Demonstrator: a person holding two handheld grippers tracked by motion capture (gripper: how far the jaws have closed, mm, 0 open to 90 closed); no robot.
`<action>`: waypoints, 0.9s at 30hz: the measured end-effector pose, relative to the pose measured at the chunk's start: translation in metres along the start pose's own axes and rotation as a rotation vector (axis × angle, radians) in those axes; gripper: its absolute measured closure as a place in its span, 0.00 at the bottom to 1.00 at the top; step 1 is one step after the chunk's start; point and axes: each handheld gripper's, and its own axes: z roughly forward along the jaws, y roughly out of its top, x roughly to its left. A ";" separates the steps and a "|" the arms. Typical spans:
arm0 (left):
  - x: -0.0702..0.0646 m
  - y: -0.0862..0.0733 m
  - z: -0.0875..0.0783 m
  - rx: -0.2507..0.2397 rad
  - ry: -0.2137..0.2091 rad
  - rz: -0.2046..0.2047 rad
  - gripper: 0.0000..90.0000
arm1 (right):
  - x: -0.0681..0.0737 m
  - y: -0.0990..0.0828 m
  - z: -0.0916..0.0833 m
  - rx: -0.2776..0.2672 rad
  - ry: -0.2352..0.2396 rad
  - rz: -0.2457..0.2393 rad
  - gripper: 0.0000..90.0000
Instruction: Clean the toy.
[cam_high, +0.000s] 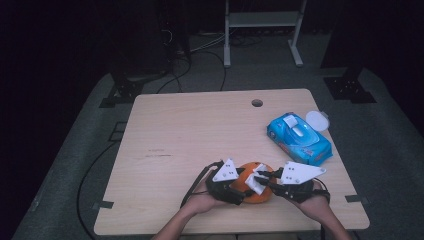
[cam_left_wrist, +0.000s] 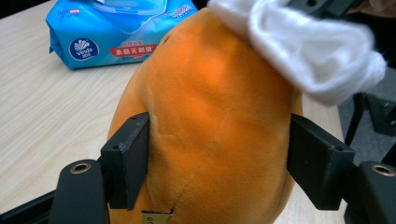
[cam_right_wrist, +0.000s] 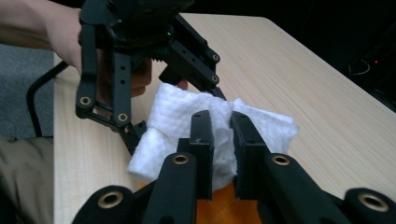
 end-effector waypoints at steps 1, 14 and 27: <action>0.000 0.000 0.000 0.000 0.000 0.000 0.32 | -0.002 -0.001 -0.001 -0.002 0.003 0.009 0.89; -0.006 0.004 0.003 0.009 -0.003 0.048 0.31 | -0.011 -0.015 -0.020 0.024 -0.033 0.047 0.89; 0.001 -0.002 0.002 -0.012 -0.021 0.027 0.32 | -0.014 -0.010 -0.012 0.016 -0.023 0.051 0.89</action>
